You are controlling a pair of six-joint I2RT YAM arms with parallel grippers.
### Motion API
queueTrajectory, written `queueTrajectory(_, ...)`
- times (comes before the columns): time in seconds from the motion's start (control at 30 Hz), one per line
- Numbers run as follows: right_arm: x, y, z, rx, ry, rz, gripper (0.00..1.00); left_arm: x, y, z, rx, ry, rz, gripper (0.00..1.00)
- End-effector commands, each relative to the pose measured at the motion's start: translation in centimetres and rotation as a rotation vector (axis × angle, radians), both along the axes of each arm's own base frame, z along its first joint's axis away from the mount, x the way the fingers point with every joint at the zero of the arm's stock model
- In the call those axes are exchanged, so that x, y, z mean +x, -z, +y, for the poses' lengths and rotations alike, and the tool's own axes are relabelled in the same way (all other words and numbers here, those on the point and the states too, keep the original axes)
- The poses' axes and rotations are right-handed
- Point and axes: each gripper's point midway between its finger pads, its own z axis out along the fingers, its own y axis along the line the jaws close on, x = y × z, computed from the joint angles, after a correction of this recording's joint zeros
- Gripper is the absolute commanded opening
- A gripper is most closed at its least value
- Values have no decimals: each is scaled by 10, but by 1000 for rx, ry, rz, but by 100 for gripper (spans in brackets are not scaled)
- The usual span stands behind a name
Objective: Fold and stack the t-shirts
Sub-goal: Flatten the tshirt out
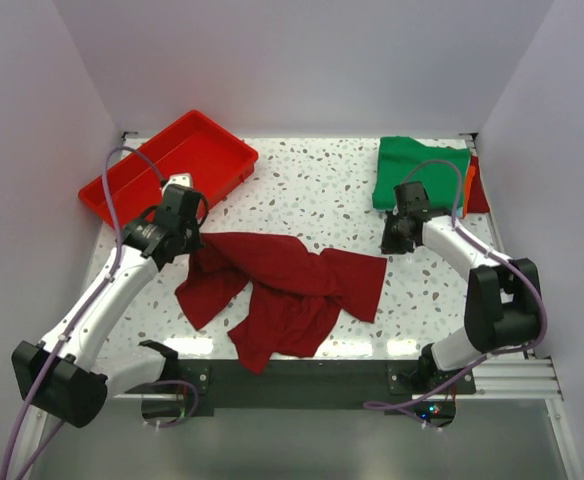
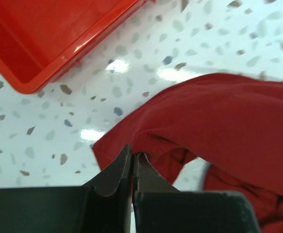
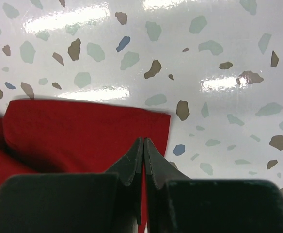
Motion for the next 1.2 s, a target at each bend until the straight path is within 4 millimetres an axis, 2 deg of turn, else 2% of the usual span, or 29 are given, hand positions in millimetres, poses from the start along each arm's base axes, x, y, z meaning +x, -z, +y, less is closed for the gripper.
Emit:
queueTrajectory(0.0,0,-2,-3,-24,-7,4,3,-6,21,32,155,-31,83,0)
queueTrajectory(0.03,0,-1,-3,-28,-7,8,11,-3,18,31,156,-24,75,0)
queueTrajectory(0.13,1,7,-8,-57,1,26,25,7,0,24,125,-2,26,0)
queueTrajectory(0.3,1,20,-12,-79,12,49,38,15,-15,17,99,15,1,0)
queueTrajectory(0.67,-5,49,-12,-83,6,90,45,15,-16,10,67,30,5,0)
queueTrajectory(0.77,-6,59,-13,-90,6,101,40,16,-18,11,72,28,6,0)
queueTrajectory(0.83,-6,61,-12,-88,4,106,27,16,-21,12,74,30,0,0)
queueTrajectory(0.87,-4,59,-10,-79,1,98,23,16,-23,12,77,33,-4,0)
queueTrajectory(0.9,-2,56,-10,-75,3,90,13,17,-24,12,79,34,-8,0)
queueTrajectory(0.97,-1,50,-10,-79,2,89,3,18,-33,11,76,42,-30,0)
queueTrajectory(1.0,3,44,-10,-77,2,75,0,19,-37,11,74,43,-44,0)
queueTrajectory(1.07,3,29,-10,-71,3,62,0,22,-54,10,59,49,-96,0)
queueTrajectory(1.13,12,-1,-9,-42,14,-5,0,26,-69,8,43,56,-145,0)
queueTrajectory(1.17,14,-15,-12,-32,27,-21,0,26,-85,8,31,55,-191,0)
